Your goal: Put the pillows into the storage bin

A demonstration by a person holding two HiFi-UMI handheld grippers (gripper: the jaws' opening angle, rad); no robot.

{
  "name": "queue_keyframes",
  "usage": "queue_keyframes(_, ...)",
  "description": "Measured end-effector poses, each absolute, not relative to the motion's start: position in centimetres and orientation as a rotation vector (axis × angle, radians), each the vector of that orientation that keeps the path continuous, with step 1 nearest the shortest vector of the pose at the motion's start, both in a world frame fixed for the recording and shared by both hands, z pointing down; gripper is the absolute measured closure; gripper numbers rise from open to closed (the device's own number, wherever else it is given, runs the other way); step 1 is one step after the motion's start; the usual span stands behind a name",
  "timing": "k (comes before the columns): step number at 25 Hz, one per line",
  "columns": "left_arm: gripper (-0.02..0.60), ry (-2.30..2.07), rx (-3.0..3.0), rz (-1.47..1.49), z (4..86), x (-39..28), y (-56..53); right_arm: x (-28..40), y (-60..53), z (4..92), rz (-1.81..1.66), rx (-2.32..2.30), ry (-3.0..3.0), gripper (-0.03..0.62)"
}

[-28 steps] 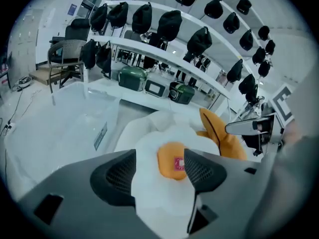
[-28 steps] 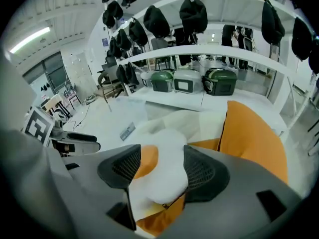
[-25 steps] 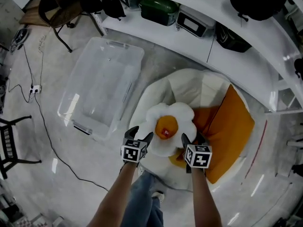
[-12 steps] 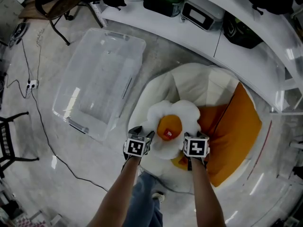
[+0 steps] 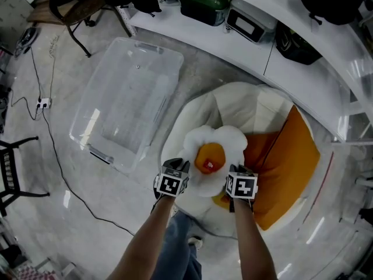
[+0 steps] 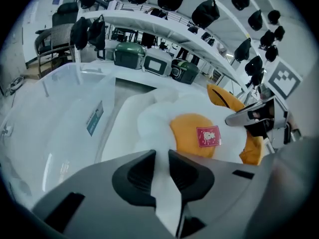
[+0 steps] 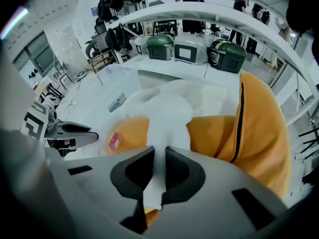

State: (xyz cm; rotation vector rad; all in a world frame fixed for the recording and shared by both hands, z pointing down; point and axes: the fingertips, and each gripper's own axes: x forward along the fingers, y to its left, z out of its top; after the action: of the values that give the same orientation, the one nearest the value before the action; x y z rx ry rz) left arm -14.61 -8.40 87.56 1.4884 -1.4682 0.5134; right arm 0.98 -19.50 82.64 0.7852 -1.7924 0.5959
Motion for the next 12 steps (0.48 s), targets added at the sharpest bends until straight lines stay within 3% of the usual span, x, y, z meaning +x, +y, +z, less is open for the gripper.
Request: queue_keyframes(12,0.500,-1.656,1.580,0.460,69.9,-17.5,-8.7,-0.9,-18.6,65.6,0.563,0.902,-2.096,0.569)
